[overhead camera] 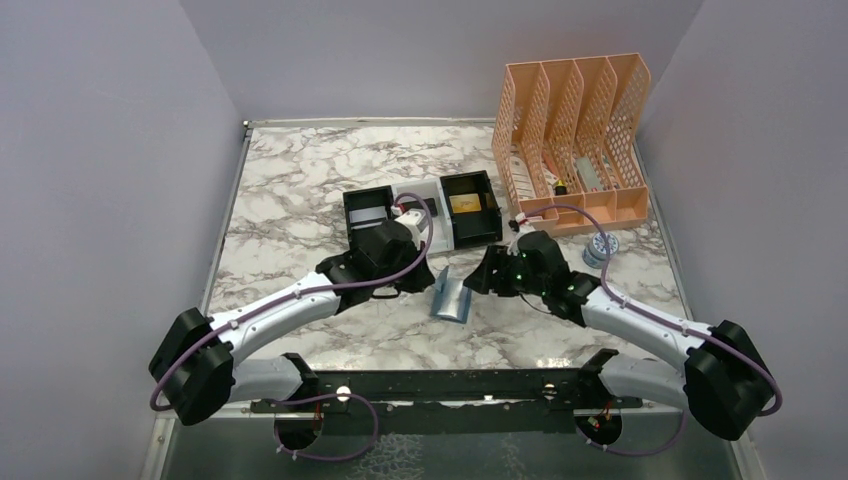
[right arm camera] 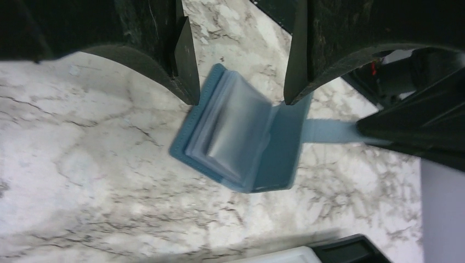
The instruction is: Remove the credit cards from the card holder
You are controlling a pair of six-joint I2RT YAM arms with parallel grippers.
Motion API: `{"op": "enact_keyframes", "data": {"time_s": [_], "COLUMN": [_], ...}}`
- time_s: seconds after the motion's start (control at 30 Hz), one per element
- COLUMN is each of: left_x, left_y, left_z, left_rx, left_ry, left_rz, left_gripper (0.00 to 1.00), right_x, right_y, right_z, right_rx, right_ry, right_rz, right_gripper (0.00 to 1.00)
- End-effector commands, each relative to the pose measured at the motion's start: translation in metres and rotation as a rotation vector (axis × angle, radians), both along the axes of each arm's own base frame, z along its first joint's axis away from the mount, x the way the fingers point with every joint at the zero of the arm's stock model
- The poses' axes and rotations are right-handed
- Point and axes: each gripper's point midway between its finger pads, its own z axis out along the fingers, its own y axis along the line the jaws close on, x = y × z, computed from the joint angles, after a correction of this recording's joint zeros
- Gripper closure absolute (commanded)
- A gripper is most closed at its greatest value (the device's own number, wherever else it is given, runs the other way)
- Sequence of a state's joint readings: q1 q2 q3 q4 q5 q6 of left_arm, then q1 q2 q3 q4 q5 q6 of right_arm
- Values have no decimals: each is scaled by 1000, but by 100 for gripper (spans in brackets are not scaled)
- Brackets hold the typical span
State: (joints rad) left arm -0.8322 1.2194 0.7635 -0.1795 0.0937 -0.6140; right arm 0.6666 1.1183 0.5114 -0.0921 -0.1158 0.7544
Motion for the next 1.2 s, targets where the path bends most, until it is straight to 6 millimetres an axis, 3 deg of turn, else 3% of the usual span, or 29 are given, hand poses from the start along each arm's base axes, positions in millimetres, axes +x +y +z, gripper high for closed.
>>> {"op": "enact_keyframes", "data": {"time_s": [0.0, 0.27, 0.43, 0.6, 1.03, 1.17], "left_x": [16, 9, -3, -15, -11, -11], "left_y": [38, 67, 69, 70, 65, 65], "left_z": [-12, -48, -57, -63, -51, -48], "left_rx": [143, 181, 134, 106, 30, 13], "left_ry": [-30, 46, 83, 104, 64, 61], "left_rz": [93, 218, 233, 205, 221, 234], "left_gripper": [100, 100, 100, 100, 96, 84], "right_x": [-1, -10, -17, -22, -23, -21], "right_y": [32, 54, 67, 75, 95, 97], "right_z": [36, 33, 34, 23, -23, -38], "right_rx": [124, 137, 183, 186, 68, -1], "right_ry": [-70, 3, 26, 78, 166, 187], "right_rz": [152, 307, 394, 472, 535, 517], "right_gripper": [41, 45, 54, 60, 65, 68]}}
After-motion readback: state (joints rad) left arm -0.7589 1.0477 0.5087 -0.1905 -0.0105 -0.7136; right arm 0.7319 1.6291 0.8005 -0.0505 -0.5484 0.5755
